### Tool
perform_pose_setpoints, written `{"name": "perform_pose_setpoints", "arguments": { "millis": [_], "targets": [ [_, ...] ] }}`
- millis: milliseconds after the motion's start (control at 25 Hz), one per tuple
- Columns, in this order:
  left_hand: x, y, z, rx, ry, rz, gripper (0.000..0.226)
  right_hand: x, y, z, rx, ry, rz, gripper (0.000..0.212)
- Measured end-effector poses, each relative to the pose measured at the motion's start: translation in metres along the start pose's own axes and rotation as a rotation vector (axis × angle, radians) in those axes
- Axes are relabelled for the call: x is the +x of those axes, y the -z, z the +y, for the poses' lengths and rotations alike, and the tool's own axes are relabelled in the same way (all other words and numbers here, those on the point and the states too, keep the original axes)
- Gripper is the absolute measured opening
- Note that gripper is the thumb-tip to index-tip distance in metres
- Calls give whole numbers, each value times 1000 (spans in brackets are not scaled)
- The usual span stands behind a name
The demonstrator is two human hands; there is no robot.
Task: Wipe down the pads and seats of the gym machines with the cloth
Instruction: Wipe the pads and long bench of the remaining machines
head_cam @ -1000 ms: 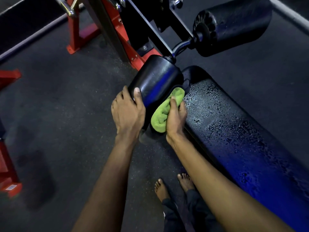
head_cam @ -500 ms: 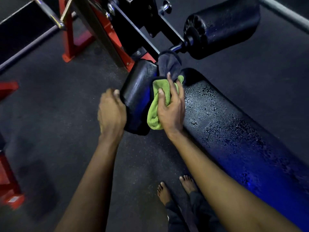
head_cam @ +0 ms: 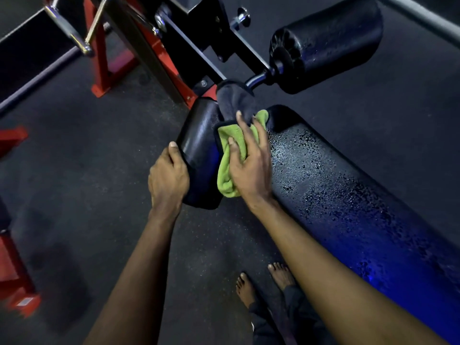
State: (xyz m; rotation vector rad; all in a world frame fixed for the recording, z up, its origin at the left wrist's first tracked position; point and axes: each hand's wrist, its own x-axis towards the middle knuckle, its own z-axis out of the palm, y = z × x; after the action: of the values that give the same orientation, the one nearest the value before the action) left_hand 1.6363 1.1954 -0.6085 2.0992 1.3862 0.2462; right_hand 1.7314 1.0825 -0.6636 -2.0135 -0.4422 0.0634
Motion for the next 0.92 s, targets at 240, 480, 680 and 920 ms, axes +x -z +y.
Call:
{"name": "perform_pose_setpoints", "arguments": {
  "millis": [240,480,680,920],
  "targets": [
    [24,9,-2,16,203,-156,62,-43,-6,1,53,11,-116,56],
    [18,3,-1,-15,86,43,57,-13,-16,-4,173,-297,37,54],
    [22,4,3,-6,191,-12,61,-23,-18,0,192,-294,-19,57],
    [22,6,5,10,154,-49,60,-18,-1,1,195,-282,-51,54]
  ]
}}
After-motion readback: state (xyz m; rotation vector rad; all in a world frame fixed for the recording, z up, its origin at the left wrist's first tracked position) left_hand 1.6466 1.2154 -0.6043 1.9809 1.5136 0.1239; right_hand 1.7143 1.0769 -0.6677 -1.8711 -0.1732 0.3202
